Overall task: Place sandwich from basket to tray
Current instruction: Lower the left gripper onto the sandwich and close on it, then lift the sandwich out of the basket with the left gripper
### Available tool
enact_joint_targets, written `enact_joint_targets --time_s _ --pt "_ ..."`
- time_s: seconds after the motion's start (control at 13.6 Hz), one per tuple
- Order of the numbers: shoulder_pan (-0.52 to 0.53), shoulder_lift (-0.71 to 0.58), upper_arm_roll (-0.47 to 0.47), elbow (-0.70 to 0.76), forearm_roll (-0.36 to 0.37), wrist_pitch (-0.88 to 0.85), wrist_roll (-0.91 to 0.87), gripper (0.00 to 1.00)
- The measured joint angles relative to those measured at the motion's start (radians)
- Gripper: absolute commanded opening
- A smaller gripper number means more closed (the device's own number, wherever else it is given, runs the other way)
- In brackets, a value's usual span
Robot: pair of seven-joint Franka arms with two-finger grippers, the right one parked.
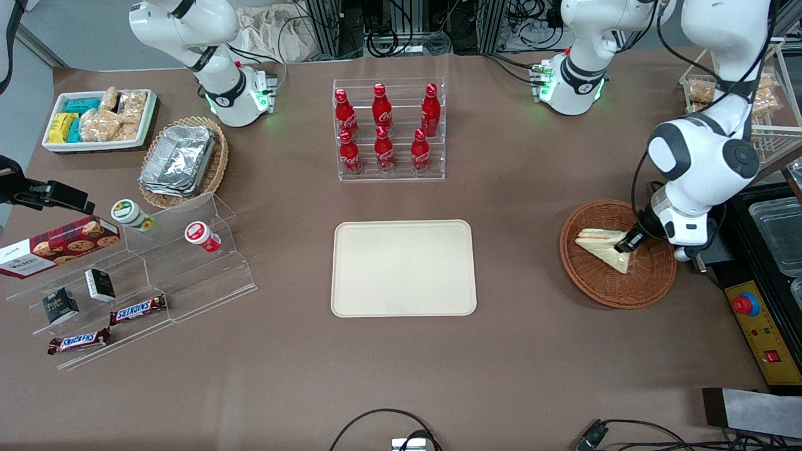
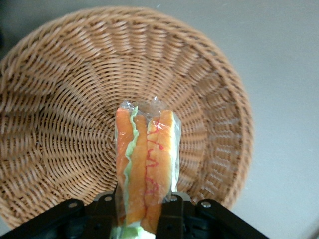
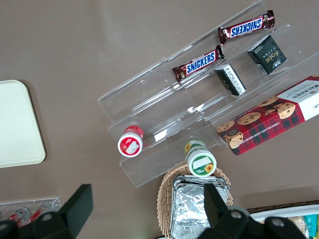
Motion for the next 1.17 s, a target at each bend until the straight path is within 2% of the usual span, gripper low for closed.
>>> enact_joint_targets --time_s 0.22,0.37,0.59,1.17 --pt "-0.007 -0.056 -0.034 0.054 0.131 -0.144 0.004 0.29" --pt "-0.01 -0.066 -0.082 0.11 0.177 -0.236 0.025 0.29" --pt "-0.013 -0.067 -0.157 0.138 0.192 -0.264 0.092 0.29" --pt "-0.019 -0.067 -0.405 0.153 0.234 -0.268 0.1 0.29"
